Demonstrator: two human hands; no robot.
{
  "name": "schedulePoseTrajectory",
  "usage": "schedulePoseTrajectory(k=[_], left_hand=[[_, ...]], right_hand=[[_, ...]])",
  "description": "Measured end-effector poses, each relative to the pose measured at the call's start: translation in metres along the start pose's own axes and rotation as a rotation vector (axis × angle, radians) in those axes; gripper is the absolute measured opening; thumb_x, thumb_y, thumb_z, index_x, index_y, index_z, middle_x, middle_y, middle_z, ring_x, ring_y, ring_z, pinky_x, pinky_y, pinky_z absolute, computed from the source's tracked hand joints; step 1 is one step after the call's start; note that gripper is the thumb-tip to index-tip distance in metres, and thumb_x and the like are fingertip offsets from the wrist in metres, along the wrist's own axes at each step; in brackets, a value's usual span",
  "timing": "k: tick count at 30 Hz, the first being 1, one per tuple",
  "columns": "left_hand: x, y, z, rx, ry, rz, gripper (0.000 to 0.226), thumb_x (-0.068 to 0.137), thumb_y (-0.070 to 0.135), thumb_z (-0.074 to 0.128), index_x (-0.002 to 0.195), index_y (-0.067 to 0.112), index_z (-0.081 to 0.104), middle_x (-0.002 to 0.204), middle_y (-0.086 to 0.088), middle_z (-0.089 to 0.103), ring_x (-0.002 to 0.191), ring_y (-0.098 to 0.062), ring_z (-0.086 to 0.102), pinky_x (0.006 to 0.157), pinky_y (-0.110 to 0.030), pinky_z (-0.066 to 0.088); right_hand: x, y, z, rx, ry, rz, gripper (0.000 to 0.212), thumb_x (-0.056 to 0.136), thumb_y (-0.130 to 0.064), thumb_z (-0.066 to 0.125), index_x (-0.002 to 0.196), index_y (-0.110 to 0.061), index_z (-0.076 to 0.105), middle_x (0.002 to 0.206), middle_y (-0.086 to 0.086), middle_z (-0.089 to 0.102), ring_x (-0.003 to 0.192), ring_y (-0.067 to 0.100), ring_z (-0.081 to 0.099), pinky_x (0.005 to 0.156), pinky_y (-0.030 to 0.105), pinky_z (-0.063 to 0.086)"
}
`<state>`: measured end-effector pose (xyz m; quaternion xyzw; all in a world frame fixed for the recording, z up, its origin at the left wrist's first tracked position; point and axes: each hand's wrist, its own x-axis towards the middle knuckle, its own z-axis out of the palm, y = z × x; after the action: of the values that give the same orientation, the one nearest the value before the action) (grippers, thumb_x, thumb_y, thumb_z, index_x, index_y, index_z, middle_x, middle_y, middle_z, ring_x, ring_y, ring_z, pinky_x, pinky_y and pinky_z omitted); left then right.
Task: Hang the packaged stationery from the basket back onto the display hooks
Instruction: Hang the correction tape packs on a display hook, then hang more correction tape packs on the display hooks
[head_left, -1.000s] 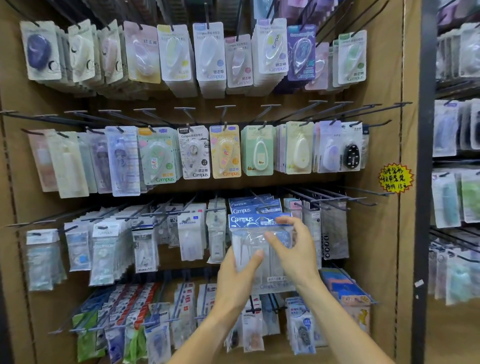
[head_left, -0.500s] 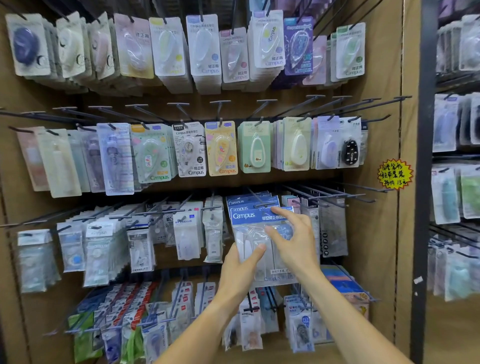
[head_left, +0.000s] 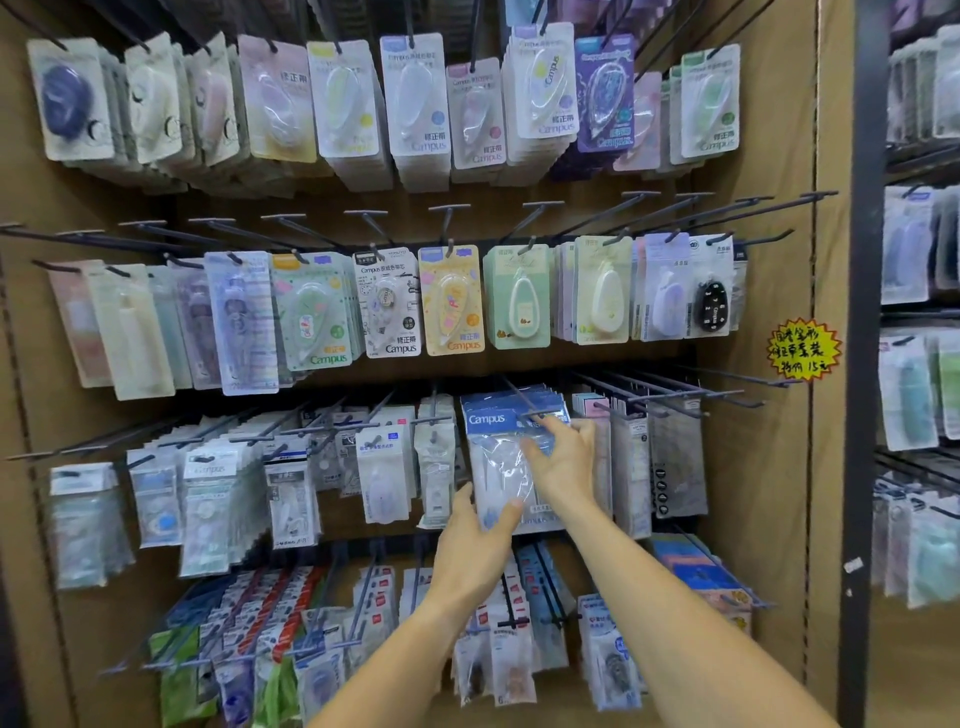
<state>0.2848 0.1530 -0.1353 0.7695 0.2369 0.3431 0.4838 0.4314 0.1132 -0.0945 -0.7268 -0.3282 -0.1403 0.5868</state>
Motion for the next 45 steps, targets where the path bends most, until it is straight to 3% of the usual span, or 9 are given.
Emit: schedulePoseTrajectory(k=[6,12,22,28,32,36,40,43,45], left_hand=[[-0.02,-0.015,-0.012,0.161,-0.043,0.081,0.067,0.103,0.052,0.052,0.161,0.028,0.027,0.162,0.004,0.041,0.148,-0.017,0.039,0.117,-0.036,0.037],[-0.095,-0.079,-0.01,0.44,-0.087,0.214,0.054,0.102,0.056,0.051,0.15,0.033,0.042,0.15,0.004,0.054,0.138,-0.016,0.05,0.109,-0.042,0.047],[-0.256,-0.263,-0.02,0.677,-0.475,-0.214,0.051,0.099,0.051,0.057,0.143,0.026,0.053,0.132,-0.008,0.061,0.126,-0.027,0.059,0.104,-0.037,0.048],[-0.292,-0.317,0.001,0.714,-0.667,-0.374,0.054,0.1,0.049,0.054,0.148,0.024,0.048,0.144,-0.01,0.059,0.136,-0.03,0.051,0.108,-0.037,0.044],[-0.285,-0.341,0.024,0.707,-0.728,-0.452,0.061,0.102,0.046,0.05,0.155,0.018,0.039,0.151,-0.014,0.053,0.141,-0.033,0.048,0.112,-0.038,0.04],[-0.277,-0.361,0.05,0.653,-0.77,-0.56,0.066,0.103,0.047,0.042,0.16,0.017,0.028,0.159,-0.018,0.044,0.145,-0.038,0.041,0.117,-0.044,0.037],[-0.283,-0.371,0.065,0.622,-0.826,-0.629,0.078,0.094,0.064,0.041,0.159,0.022,0.033,0.156,-0.017,0.046,0.144,-0.036,0.042,0.117,-0.045,0.038],[-0.29,-0.362,0.069,0.564,-0.866,-0.665,0.09,0.068,0.082,0.052,0.135,0.024,0.061,0.141,-0.008,0.06,0.131,-0.027,0.056,0.113,-0.044,0.046],[-0.294,-0.355,0.072,0.566,-0.892,-0.711,0.075,0.081,0.072,0.061,0.136,0.022,0.061,0.148,-0.011,0.047,0.141,-0.031,0.044,0.12,-0.043,0.037]], right_hand=[[-0.044,0.01,-0.015,-0.019,0.05,-0.001,0.055,0.093,-0.031,0.074,0.145,-0.031,0.056,0.156,0.006,0.03,0.148,0.024,0.028,0.118,0.038,0.03],[-0.187,0.045,-0.05,0.025,-0.067,0.011,0.042,0.088,-0.033,0.079,0.128,-0.027,0.066,0.126,-0.002,0.059,0.116,0.013,0.059,0.1,0.029,0.049],[-0.425,0.145,-0.053,-0.147,-0.669,0.754,0.047,0.088,-0.034,0.079,0.131,-0.026,0.06,0.123,-0.005,0.065,0.107,0.017,0.066,0.096,0.038,0.054],[-0.478,0.182,-0.047,-0.212,-0.643,1.174,0.057,0.089,-0.032,0.079,0.138,-0.013,0.055,0.133,0.009,0.06,0.12,0.026,0.06,0.098,0.033,0.049],[-0.491,0.201,-0.043,-0.155,-0.542,1.396,0.02,0.086,-0.017,0.081,0.094,-0.017,0.063,0.103,0.006,0.071,0.091,0.022,0.065,0.093,0.041,0.056],[-0.488,0.209,-0.031,-0.041,-0.407,1.523,0.031,0.081,-0.024,0.085,0.093,-0.015,0.058,0.097,0.006,0.065,0.084,0.022,0.06,0.085,0.037,0.051],[-0.516,0.277,-0.001,-0.008,-0.27,1.568,0.118,0.034,-0.059,0.092,0.133,-0.01,0.05,0.112,0.011,0.071,0.097,0.031,0.069,0.088,0.046,0.06],[-0.504,0.253,0.005,-0.028,-0.246,1.573,0.116,0.045,-0.054,0.096,0.135,-0.001,0.045,0.116,0.019,0.069,0.098,0.035,0.072,0.086,0.045,0.062],[-0.496,0.241,0.004,-0.067,-0.259,1.597,0.11,0.052,-0.053,0.097,0.133,0.002,0.046,0.122,0.021,0.066,0.102,0.037,0.069,0.088,0.043,0.06]])
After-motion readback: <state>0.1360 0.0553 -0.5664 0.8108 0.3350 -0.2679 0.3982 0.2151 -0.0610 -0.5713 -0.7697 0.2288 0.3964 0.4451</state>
